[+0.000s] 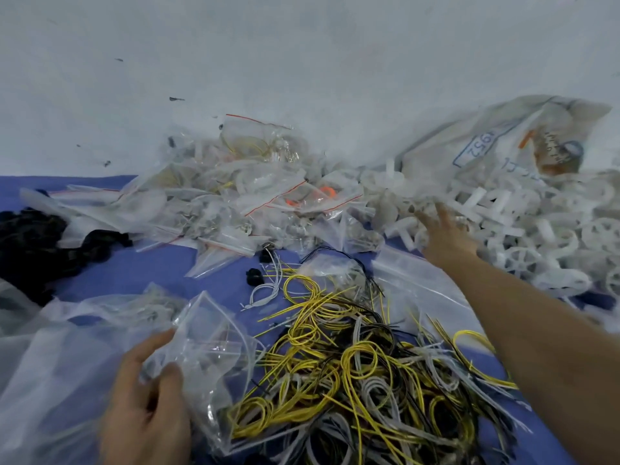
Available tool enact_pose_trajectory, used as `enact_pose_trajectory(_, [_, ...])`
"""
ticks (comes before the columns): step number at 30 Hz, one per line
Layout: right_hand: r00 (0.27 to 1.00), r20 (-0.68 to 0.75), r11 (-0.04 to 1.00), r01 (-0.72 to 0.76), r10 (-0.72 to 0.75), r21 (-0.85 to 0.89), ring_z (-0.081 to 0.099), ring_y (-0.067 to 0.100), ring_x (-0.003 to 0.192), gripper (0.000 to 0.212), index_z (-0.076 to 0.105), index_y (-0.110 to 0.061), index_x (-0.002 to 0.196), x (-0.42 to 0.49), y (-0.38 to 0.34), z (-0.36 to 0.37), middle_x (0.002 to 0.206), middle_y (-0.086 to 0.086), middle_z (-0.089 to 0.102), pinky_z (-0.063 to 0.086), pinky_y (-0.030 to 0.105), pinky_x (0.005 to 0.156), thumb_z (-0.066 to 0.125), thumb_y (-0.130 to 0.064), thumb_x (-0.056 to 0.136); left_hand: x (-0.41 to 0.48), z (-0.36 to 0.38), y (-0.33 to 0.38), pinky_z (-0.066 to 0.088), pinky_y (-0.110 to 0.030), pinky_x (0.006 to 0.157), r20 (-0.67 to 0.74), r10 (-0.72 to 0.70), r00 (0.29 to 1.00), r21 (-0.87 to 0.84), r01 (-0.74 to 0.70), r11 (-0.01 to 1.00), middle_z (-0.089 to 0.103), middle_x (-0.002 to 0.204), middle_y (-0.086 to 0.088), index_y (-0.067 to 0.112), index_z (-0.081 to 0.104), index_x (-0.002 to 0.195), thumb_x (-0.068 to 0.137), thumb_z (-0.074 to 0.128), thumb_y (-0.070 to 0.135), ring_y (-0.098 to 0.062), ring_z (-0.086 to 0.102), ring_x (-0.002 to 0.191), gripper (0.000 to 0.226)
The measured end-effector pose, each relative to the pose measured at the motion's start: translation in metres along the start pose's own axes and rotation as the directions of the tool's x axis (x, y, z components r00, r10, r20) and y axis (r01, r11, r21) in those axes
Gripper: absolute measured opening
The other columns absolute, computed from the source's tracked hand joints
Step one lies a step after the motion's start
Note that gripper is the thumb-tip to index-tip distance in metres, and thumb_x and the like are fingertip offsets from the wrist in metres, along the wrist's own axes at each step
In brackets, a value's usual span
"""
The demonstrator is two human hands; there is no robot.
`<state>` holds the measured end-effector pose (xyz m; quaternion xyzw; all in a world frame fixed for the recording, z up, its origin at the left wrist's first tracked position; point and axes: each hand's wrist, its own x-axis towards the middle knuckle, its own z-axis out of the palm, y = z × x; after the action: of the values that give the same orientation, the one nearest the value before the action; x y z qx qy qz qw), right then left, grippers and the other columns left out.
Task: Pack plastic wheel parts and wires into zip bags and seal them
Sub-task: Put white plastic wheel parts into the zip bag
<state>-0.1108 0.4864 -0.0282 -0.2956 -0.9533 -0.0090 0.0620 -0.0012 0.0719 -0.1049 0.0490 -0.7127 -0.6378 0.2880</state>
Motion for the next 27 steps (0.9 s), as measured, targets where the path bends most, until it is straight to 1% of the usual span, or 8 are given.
enact_pose_trajectory(6, [0.989,0.02,0.988,-0.147,0.148,-0.04,0.033,0.042,0.129,0.047,0.035,-0.024,0.14,0.033,-0.014,0.008,0.15,0.008,0.018,0.041,0.05,0.089,0.044,-0.014,0.095,-0.002,0.003,0.016,0.038,-0.001,0.047,0.055,0.043,0.998,-0.018,-0.042,0.999,0.066,0.074,0.012,0.018,0.066,0.1,0.075,0.048,0.021,0.001,0.054,0.051,0.031])
enact_pose_trajectory(13, [0.974,-0.221,0.996,0.021,-0.04,-0.087,0.054,0.037,0.094,0.038,0.046,-0.007,0.122,0.016,-0.001,0.019,0.124,0.016,0.041,0.042,0.038,0.066,0.057,-0.003,0.086,0.001,0.004,0.009,0.038,0.0,0.047,0.041,-0.015,0.999,0.008,0.014,1.0,0.066,0.078,0.019,0.02,0.065,0.101,0.078,0.053,0.025,0.002,0.057,0.054,0.026])
enact_pose_trajectory(17, [0.94,-0.32,0.964,0.189,-0.122,0.188,0.055,0.039,0.097,0.035,0.052,-0.009,0.121,-0.015,-0.02,-0.008,0.124,0.016,0.045,0.046,0.041,0.074,0.061,-0.013,0.087,0.002,0.008,0.002,0.04,-0.01,0.046,-0.001,-0.063,0.998,-0.009,0.063,0.998,0.066,0.067,0.011,0.029,0.064,0.101,0.085,0.058,0.02,-0.007,0.053,0.048,0.019])
enact_pose_trajectory(19, [0.896,-0.419,0.843,0.338,-0.151,0.419,0.055,0.032,0.094,0.031,0.056,-0.009,0.114,-0.045,-0.043,-0.036,0.12,0.014,0.048,0.046,0.031,0.076,0.066,-0.012,0.084,0.005,0.008,-0.003,0.04,-0.011,0.049,0.018,-0.101,0.995,-0.01,0.101,0.995,0.064,0.062,0.002,0.034,0.062,0.099,0.089,0.056,0.013,-0.005,0.052,0.049,0.025])
enact_pose_trajectory(21, [0.848,-0.513,0.655,0.463,-0.132,0.597,0.055,0.012,0.082,0.023,0.058,-0.015,0.1,-0.089,-0.067,-0.07,0.109,0.005,0.053,0.041,0.01,0.066,0.071,-0.013,0.081,0.008,0.006,-0.005,0.036,-0.012,0.047,0.052,-0.095,0.994,0.006,0.094,0.996,0.058,0.059,-0.003,0.034,0.06,0.099,0.09,0.053,0.007,-0.005,0.046,0.045,0.03])
enact_pose_trajectory(22, [0.837,-0.531,0.535,0.511,-0.132,0.673,0.054,0.003,0.078,0.022,0.056,-0.02,0.093,-0.115,-0.079,-0.085,0.101,-0.002,0.057,0.04,0.008,0.064,0.073,-0.015,0.079,0.008,0.006,-0.004,0.035,-0.012,0.045,0.059,-0.082,0.995,0.019,0.081,0.997,0.054,0.058,-0.004,0.033,0.06,0.099,0.09,0.052,0.005,-0.005,0.044,0.043,0.031])
enact_pose_trajectory(25, [0.854,-0.495,0.128,0.515,-0.162,0.847,0.06,0.004,0.071,0.02,0.055,-0.028,0.08,-0.195,-0.113,-0.109,0.082,-0.017,0.062,0.048,0.02,0.065,0.074,-0.022,0.074,0.007,0.005,0.002,0.033,-0.013,0.044,0.076,-0.044,0.996,0.031,0.042,0.999,0.049,0.052,0.006,0.032,0.06,0.099,0.09,0.053,0.005,-0.005,0.04,0.041,0.03])
enact_pose_trajectory(27, [0.872,-0.458,0.062,0.474,-0.174,0.879,0.063,0.011,0.081,0.016,0.058,-0.023,0.08,-0.228,-0.134,-0.108,0.095,-0.006,0.064,0.049,0.024,0.071,0.074,-0.023,0.075,0.005,0.007,0.009,0.033,-0.014,0.044,0.102,-0.004,0.995,0.032,0.001,1.0,0.048,0.052,0.011,0.033,0.059,0.099,0.09,0.053,0.008,-0.005,0.038,0.043,0.028])
